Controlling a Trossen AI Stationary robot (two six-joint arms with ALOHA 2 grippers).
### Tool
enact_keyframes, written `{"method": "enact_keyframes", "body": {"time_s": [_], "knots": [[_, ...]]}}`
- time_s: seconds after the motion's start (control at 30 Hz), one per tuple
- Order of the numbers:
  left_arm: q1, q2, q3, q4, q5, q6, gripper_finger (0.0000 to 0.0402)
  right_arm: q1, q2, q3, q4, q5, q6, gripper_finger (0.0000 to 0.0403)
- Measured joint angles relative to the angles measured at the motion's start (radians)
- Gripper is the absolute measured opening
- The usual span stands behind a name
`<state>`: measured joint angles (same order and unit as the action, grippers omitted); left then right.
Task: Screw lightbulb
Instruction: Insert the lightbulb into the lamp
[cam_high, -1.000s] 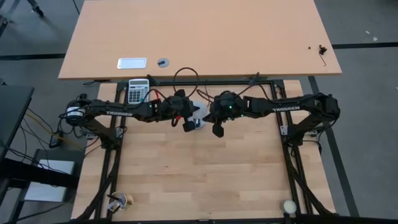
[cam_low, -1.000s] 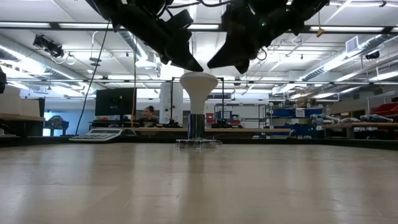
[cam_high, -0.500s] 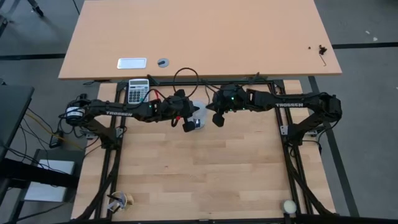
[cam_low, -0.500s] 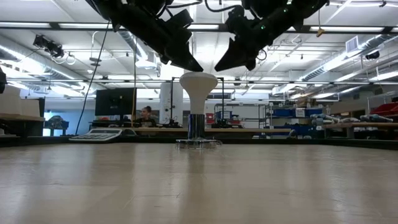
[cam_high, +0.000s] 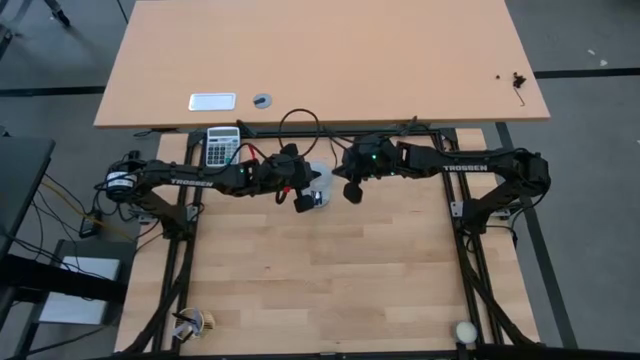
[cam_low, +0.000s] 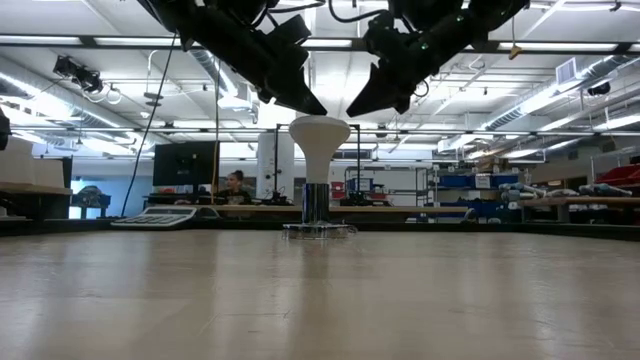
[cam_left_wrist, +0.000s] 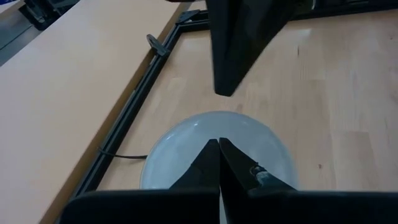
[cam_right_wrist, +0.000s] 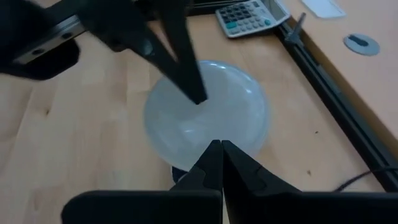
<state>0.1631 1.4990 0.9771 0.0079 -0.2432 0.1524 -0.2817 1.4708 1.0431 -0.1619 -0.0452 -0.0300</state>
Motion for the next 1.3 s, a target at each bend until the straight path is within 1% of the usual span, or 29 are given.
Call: {"method": "enact_keyframes", "body": {"time_s": [0.17, 0.37, 0.53, 0.73, 1.0, 1.13, 1.3], "knots": [[0.000, 0.000, 0.000, 0.000, 0.000, 0.000, 0.0000, -0.009, 0.000, 0.000, -0.005, -0.038, -0.058, 0.0007], [0.000, 0.000, 0.000, 0.000, 0.000, 0.000, 0.0000, -0.013, 0.000, -0.004, 0.001, -0.042, -0.104, 0.0007], [0.000, 0.000, 0.000, -0.002, 0.000, 0.000, 0.0000, -0.030, 0.000, -0.048, 0.052, -0.039, -0.105, 0.0007], [0.000, 0.000, 0.000, -0.002, 0.000, 0.000, 0.0000, -0.029, 0.000, -0.065, 0.107, -0.049, -0.104, 0.0007], [0.000, 0.000, 0.000, 0.001, 0.000, 0.000, 0.0000, -0.029, 0.000, -0.078, 0.111, -0.054, -0.094, 0.0007], [0.000, 0.000, 0.000, 0.001, 0.000, 0.000, 0.0000, -0.028, 0.000, -0.078, 0.117, -0.087, -0.074, 0.0007], [0.000, 0.000, 0.000, 0.000, 0.000, 0.000, 0.0000, -0.026, 0.016, -0.078, 0.136, -0.098, -0.063, 0.0007]]}}
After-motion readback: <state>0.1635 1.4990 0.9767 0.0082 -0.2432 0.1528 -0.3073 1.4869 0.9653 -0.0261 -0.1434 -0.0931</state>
